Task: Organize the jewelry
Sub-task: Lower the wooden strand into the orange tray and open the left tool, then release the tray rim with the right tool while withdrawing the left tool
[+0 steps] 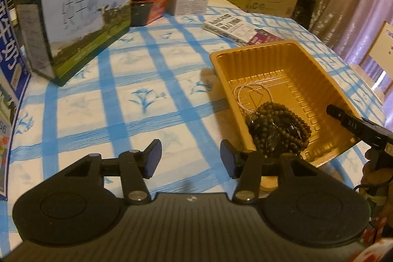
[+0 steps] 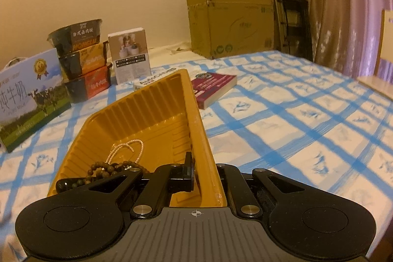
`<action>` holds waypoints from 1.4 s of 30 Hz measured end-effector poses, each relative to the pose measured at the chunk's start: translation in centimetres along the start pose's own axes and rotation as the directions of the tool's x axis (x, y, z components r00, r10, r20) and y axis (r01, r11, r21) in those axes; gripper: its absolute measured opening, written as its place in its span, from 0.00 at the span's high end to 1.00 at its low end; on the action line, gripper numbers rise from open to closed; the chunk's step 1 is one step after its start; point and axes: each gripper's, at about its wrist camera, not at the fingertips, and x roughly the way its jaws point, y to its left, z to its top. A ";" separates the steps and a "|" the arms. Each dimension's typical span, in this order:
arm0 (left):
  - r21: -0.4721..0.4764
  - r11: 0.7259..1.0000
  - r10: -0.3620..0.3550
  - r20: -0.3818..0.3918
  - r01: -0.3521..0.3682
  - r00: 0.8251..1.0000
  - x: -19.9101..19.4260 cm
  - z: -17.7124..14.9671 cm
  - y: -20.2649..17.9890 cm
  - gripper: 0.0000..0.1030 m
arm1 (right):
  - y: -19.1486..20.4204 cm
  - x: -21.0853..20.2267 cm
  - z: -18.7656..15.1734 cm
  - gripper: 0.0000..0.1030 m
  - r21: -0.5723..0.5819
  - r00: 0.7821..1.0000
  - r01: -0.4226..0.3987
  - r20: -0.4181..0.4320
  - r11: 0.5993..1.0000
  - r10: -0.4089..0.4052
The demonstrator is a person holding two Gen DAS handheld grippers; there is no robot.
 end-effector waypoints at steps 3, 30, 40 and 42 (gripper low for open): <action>-0.003 1.000 0.019 0.003 -0.019 1.000 0.0 -0.3 0.5 0.51 | 0.6 1.1 -0.2 0.95 0.026 0.999 -0.021 -0.031 0.999 0.022; 0.103 0.961 0.253 0.065 -0.258 0.965 -2.1 -4.1 -1.6 0.16 | -0.7 -4.0 0.3 0.13 0.075 0.991 -0.111 -0.067 0.991 0.116; 0.061 0.980 0.180 0.103 -0.187 0.978 -9.1 -5.4 -2.5 0.17 | 5.0 -12.4 -1.9 0.13 0.014 0.973 -0.191 -0.130 0.981 0.191; 0.067 0.979 0.183 0.116 -0.192 0.976 -10.9 -5.9 -2.8 0.17 | 5.4 -13.8 -1.8 0.13 0.021 0.965 -0.219 -0.142 0.975 0.220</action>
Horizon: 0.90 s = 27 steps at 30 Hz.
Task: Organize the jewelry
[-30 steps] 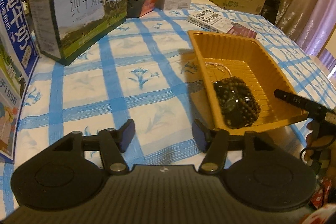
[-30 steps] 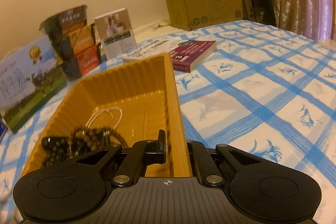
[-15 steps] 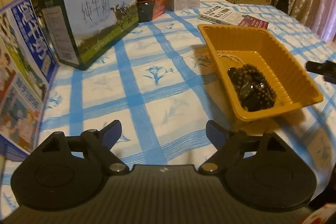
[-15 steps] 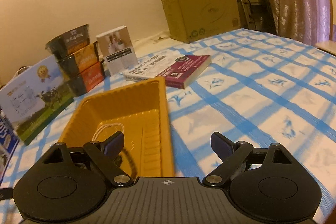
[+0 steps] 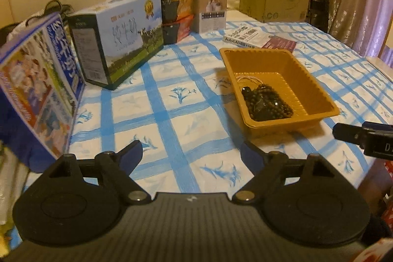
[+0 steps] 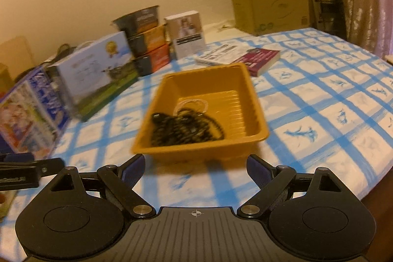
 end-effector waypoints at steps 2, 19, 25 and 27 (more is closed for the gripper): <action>-0.003 1.000 -0.005 0.012 0.005 1.000 -1.7 -0.4 0.1 0.17 | 0.9 -1.3 -0.2 0.14 -0.004 1.000 -0.025 -0.015 1.000 0.025; -0.093 0.995 -0.029 -0.026 0.027 0.999 -10.3 -5.2 1.0 0.17 | 5.2 -8.3 -4.6 0.14 -0.085 0.997 -0.051 -0.063 0.995 0.046; -0.093 0.995 -0.025 -0.035 0.022 0.999 -10.8 -5.8 0.9 0.17 | 6.0 -8.6 -5.1 0.14 -0.105 0.994 -0.073 -0.088 0.992 0.064; -0.085 0.996 -0.028 -0.041 0.025 0.999 -10.7 -6.0 0.7 0.17 | 6.1 -8.6 -5.2 0.13 -0.109 0.993 -0.075 -0.096 0.991 0.065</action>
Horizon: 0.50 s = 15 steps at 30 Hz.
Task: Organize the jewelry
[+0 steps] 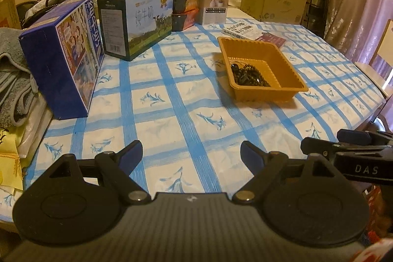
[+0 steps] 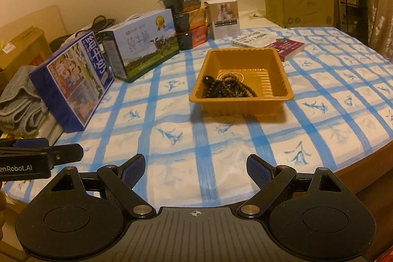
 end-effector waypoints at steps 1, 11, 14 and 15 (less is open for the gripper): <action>0.004 1.000 -0.001 -0.002 0.001 1.000 0.1 0.0 -0.1 0.17 | 0.0 0.1 0.0 0.14 0.000 1.000 0.001 -0.003 1.000 -0.001; 0.026 1.000 0.001 -0.024 -0.001 1.000 1.0 -0.4 -0.8 0.17 | -0.6 0.6 -0.3 0.13 0.018 1.000 -0.002 -0.028 1.000 0.003; 0.028 1.000 0.000 -0.030 0.001 1.000 1.2 -0.4 -0.8 0.17 | -0.6 0.7 -0.3 0.14 0.017 1.000 -0.003 -0.030 1.000 0.004; 0.028 1.000 0.001 -0.031 0.000 1.000 1.2 -0.4 -0.8 0.17 | -0.6 0.7 -0.3 0.14 0.018 1.000 -0.002 -0.030 1.000 0.002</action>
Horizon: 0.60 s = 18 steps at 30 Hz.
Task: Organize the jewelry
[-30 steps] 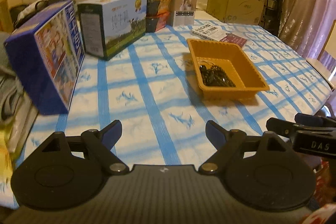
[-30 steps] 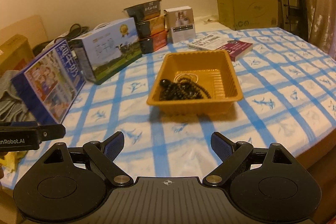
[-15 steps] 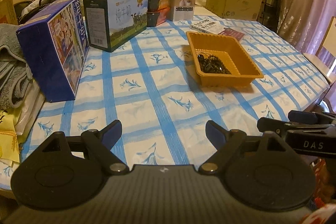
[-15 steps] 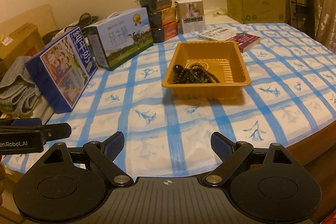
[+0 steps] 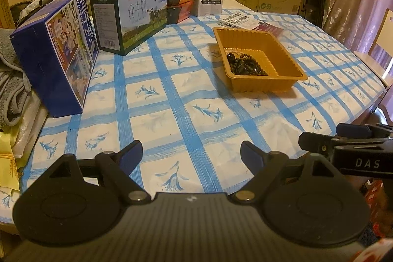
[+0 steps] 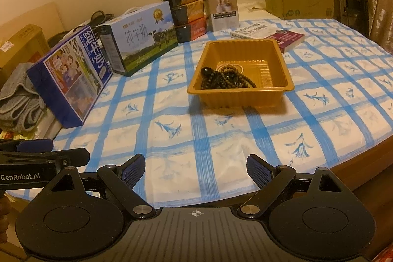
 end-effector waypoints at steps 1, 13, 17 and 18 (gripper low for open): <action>0.000 1.000 0.000 -0.001 0.000 1.000 0.0 0.0 0.0 0.17 | 0.0 0.1 0.0 0.14 0.000 1.000 0.001 -0.001 1.000 -0.001; 0.002 1.000 -0.004 -0.003 0.004 1.000 0.2 0.0 -0.1 0.17 | -0.1 0.3 0.0 0.14 -0.001 1.000 0.007 -0.003 1.000 -0.007; 0.004 1.000 -0.005 -0.001 0.005 1.000 0.3 0.0 -0.3 0.17 | -0.2 0.3 0.0 0.14 0.001 1.000 0.007 -0.001 1.000 -0.007; 0.004 1.000 -0.005 -0.001 0.005 1.000 0.3 0.0 -0.3 0.17 | -0.2 0.3 0.0 0.14 0.001 1.000 0.008 -0.001 1.000 -0.008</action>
